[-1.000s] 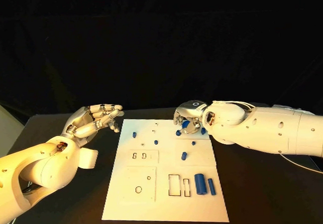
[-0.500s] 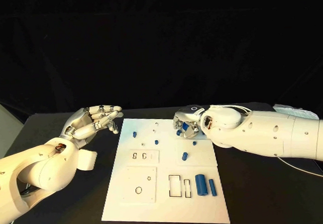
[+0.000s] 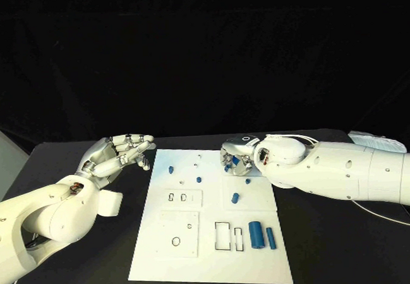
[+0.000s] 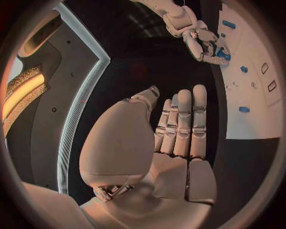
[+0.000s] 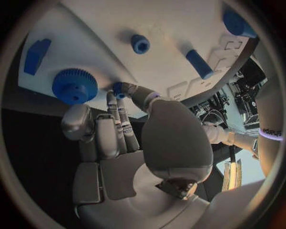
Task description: Assemble the parts on the task board
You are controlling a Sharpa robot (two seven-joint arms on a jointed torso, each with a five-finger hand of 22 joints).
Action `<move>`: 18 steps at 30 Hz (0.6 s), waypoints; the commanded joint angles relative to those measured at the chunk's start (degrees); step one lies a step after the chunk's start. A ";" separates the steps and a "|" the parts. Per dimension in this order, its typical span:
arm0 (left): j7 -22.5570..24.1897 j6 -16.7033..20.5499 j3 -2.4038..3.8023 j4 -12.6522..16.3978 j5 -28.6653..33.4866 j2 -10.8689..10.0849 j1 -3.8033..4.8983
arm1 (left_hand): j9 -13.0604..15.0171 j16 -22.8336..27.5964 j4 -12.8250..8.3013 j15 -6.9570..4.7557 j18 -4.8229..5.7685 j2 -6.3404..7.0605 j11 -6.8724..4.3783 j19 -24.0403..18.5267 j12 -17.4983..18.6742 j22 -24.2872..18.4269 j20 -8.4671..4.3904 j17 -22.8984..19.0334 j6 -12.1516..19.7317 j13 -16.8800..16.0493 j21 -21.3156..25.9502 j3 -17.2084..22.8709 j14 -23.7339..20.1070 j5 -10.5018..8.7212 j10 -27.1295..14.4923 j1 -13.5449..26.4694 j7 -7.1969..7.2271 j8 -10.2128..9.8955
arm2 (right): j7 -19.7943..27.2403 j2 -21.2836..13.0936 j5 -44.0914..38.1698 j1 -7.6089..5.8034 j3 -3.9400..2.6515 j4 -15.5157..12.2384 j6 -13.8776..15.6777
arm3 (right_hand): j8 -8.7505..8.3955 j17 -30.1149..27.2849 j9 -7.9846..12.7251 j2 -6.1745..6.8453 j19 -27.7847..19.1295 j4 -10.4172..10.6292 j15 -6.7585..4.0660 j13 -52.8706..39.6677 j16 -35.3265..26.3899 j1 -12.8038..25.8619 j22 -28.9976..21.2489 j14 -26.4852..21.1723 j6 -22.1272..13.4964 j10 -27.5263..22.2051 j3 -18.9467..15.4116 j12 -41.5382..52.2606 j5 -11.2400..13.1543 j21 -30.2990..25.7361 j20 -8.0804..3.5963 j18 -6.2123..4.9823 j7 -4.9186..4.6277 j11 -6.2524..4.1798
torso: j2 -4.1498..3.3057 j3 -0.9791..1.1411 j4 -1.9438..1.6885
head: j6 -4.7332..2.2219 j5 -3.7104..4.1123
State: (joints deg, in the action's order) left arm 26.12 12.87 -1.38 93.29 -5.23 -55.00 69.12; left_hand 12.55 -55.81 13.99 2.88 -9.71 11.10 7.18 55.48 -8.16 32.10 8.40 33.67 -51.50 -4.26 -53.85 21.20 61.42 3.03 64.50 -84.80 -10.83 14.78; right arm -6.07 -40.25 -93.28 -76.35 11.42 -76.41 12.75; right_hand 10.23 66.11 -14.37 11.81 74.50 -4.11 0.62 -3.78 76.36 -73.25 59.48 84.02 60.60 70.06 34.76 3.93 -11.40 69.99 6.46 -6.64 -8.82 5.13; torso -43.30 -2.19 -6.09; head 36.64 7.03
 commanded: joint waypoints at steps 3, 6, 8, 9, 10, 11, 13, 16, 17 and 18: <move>0.29 -0.57 0.06 -0.08 -0.02 0.15 0.12 | -0.03 -0.29 0.04 0.11 -0.71 0.29 -0.07 -0.59 0.36 0.10 0.04 0.08 0.37 0.06 -0.39 0.47 -0.12 -0.14 -0.47 0.15 0.03 -0.36 | 0.22 -0.07 -0.23 0.19 0.10 -0.15 1.92 | 1.12 0.22 -1.06 -0.91 0.52 -0.02 -0.80 -0.39 0.68 -1.31 1.22 1.70 1.42 2.20 1.50 0.56 1.20 0.94 -0.56 0.65 0.39 -0.75 | -0.21 -0.02 -0.01 | 0.06 0.09; 0.30 -0.57 0.06 -0.17 0.02 0.17 0.12 | -0.03 -0.29 0.04 0.11 -0.71 0.29 -0.07 -0.59 0.36 0.10 0.04 0.08 0.37 0.06 -0.39 0.47 -0.12 -0.14 -0.47 0.15 0.03 -0.36 | 0.37 -0.13 -0.09 0.21 0.10 -0.40 3.22 | 1.80 0.63 -1.85 -1.44 0.95 -0.22 -1.14 -0.59 1.13 -1.93 2.35 1.78 2.14 3.36 1.96 0.72 1.53 1.67 -0.88 0.84 0.74 -1.16 | -0.26 -0.04 0.04 | 0.04 0.09; 0.31 -0.57 0.06 -0.23 0.04 0.18 0.12 | -0.03 -0.29 0.04 0.11 -0.71 0.29 -0.07 -0.59 0.36 0.10 0.04 0.08 0.37 0.06 -0.39 0.47 -0.12 -0.14 -0.47 0.15 0.03 -0.36 | 0.43 -0.18 -0.03 0.22 0.10 -0.60 4.24 | 2.19 0.93 -2.32 -1.83 1.24 -0.33 -1.30 -0.70 1.44 -2.28 3.08 1.85 2.48 3.94 2.15 0.77 1.71 2.16 -1.05 0.96 0.89 -1.35 | -0.37 -0.09 0.01 | -0.12 0.09; 0.32 -0.57 0.06 -0.25 0.04 0.19 0.12 | -0.03 -0.29 0.04 0.11 -0.71 0.29 -0.07 -0.59 0.36 0.10 0.04 0.08 0.37 0.06 -0.39 0.47 -0.12 -0.14 -0.47 0.15 0.03 -0.36 | 0.41 -0.20 -0.02 0.23 0.10 -0.69 4.66 | 2.47 0.97 -2.69 -2.04 1.29 -0.42 -1.42 -0.80 1.55 -2.48 3.33 1.86 2.70 4.34 2.21 0.80 1.87 2.32 -1.16 0.99 1.00 -1.47 | -0.34 -0.10 0.02 | -0.10 0.06; 0.32 -0.57 0.06 -0.30 0.06 0.19 0.12 | -0.03 -0.29 0.04 0.11 -0.71 0.29 -0.07 -0.59 0.36 0.10 0.04 0.08 0.37 0.06 -0.39 0.47 -0.12 -0.14 -0.47 0.15 0.03 -0.36 | 0.29 -0.25 -0.01 0.24 0.10 -0.89 5.44 | 2.75 0.98 -3.03 -2.19 1.38 -0.54 -1.52 -0.90 1.64 -2.66 3.64 1.86 2.90 4.76 2.26 0.86 1.97 2.53 -1.26 1.03 1.10 -1.62 | -0.37 -0.12 0.01 | -0.12 0.05; 0.33 -0.57 0.06 -0.32 0.06 0.20 0.12 | -0.03 -0.29 0.04 0.11 -0.71 0.29 -0.07 -0.59 0.36 0.10 0.04 0.08 0.37 0.06 -0.39 0.47 -0.12 -0.14 -0.47 0.15 0.03 -0.36 | 0.23 -0.27 -0.01 0.24 0.10 -0.96 5.72 | 2.91 1.07 -3.23 -2.27 1.42 -0.60 -1.58 -0.96 1.73 -2.74 3.79 1.87 2.99 4.96 2.28 0.87 2.03 2.63 -1.32 1.05 1.16 -1.67 | -0.39 -0.11 -0.01 | -0.17 0.06; 0.34 -0.57 0.06 -0.38 0.08 0.21 0.12 | -0.04 -0.30 -0.01 0.12 -0.72 0.23 -0.05 -0.68 0.38 0.18 0.06 0.08 0.45 0.06 -0.50 0.57 -0.15 -0.15 -0.51 0.12 0.01 -0.40 | -0.03 -0.34 -0.07 0.24 0.09 -1.17 6.59 | 3.14 1.16 -3.53 -2.38 1.53 -0.71 -1.67 -1.06 1.85 -2.87 4.12 1.89 3.12 5.27 2.34 0.90 2.14 2.84 -1.41 1.10 1.24 -1.78 | -0.40 -0.15 0.00 | -0.31 0.04; 0.37 -0.56 0.06 -0.46 0.12 0.21 0.12 | -0.04 -0.30 -0.01 0.12 -0.72 0.23 -0.05 -0.68 0.38 0.18 0.06 0.08 0.45 0.06 -0.50 0.57 -0.15 -0.15 -0.51 0.12 0.01 -0.40 | -0.71 -0.38 -0.34 0.22 0.07 -1.52 7.93 | 3.29 1.23 -3.75 -2.43 1.65 -0.82 -1.73 -1.13 1.93 -3.00 4.44 1.90 3.20 5.49 2.39 0.91 2.18 3.05 -1.47 1.16 1.29 -1.86 | -0.42 -0.18 0.01 | -0.48 -0.01; 0.39 -0.56 0.06 -0.48 0.13 0.22 0.12 | -0.04 -0.30 -0.01 0.12 -0.72 0.23 -0.05 -0.68 0.38 0.18 0.06 0.08 0.45 0.06 -0.50 0.57 -0.15 -0.15 -0.51 0.12 0.01 -0.40 | -0.98 -0.35 -0.41 0.20 0.06 -1.60 8.34 | 3.34 1.33 -3.82 -2.43 1.74 -0.87 -1.75 -1.15 2.00 -3.03 4.64 1.92 3.21 5.55 2.40 0.91 2.18 3.18 -1.49 1.19 1.31 -1.87 | -0.40 -0.20 0.02 | -0.50 -0.02; 0.39 -0.57 0.05 -0.49 0.14 0.22 0.12 | -0.04 -0.30 -0.01 0.12 -0.72 0.23 -0.05 -0.68 0.38 0.18 0.06 0.08 0.45 0.06 -0.50 0.57 -0.15 -0.15 -0.51 0.12 0.01 -0.40 | -1.22 -0.30 -0.48 0.17 0.04 -1.65 8.65 | 3.34 1.33 -3.82 -2.43 1.74 -0.87 -1.75 -1.15 2.00 -3.03 4.64 1.92 3.21 5.55 2.40 0.91 2.18 3.18 -1.49 1.19 1.31 -1.87 | -0.39 -0.20 0.03 | -0.57 -0.04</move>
State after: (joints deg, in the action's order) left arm 26.10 12.87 -1.38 92.74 -5.19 -54.90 69.13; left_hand 12.54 -55.81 13.99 2.88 -9.70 11.10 7.18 55.06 -8.15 32.23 8.40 33.66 -51.50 -4.25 -54.14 21.52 61.42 3.04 64.51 -84.80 -10.83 14.50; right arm -6.31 -40.61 -93.11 -76.14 11.50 -77.88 18.44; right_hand 13.33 67.39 -18.19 10.47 75.84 -4.91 -0.64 -3.92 78.00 -74.60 64.09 84.02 63.37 72.65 36.94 4.60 -9.39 73.03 5.12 -6.56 -7.45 5.95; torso -43.70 -2.34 -6.08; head 36.21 7.04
